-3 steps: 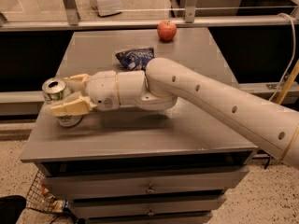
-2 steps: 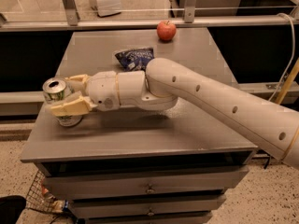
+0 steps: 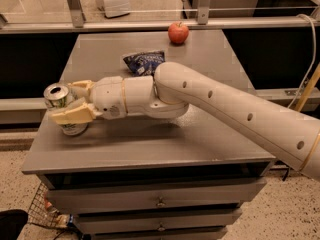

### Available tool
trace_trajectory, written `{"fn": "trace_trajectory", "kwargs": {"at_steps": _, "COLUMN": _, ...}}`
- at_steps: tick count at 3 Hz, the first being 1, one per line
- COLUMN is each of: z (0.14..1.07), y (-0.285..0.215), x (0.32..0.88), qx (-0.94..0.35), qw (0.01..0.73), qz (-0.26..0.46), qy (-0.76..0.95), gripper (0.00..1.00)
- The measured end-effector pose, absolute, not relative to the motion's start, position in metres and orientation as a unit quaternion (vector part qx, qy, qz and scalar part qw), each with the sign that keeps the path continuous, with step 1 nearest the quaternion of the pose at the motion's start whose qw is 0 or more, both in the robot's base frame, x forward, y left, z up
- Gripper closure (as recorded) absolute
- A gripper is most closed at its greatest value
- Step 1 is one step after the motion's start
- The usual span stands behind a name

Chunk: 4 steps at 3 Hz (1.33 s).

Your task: Pick 7up can

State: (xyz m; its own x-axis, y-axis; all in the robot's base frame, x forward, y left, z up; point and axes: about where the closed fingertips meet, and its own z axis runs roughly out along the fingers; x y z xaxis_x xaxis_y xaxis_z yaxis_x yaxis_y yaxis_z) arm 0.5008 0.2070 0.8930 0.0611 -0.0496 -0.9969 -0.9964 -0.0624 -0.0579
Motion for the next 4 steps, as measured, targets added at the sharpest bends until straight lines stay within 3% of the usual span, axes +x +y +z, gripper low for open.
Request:
{"fn": "trace_trajectory", "kwargs": {"at_steps": 2, "z": 0.901, "y": 0.203, "x": 0.500, "qx": -0.546, "qw": 0.489, "qz": 0.496, "qy": 0.465, "gripper": 1.00}}
{"fn": "trace_trajectory", "kwargs": {"at_steps": 4, "z": 0.968, "y": 0.185, "x": 0.506, "qx": -0.576, "qw": 0.488, "qz": 0.487, "qy": 0.439, "gripper": 1.00}}
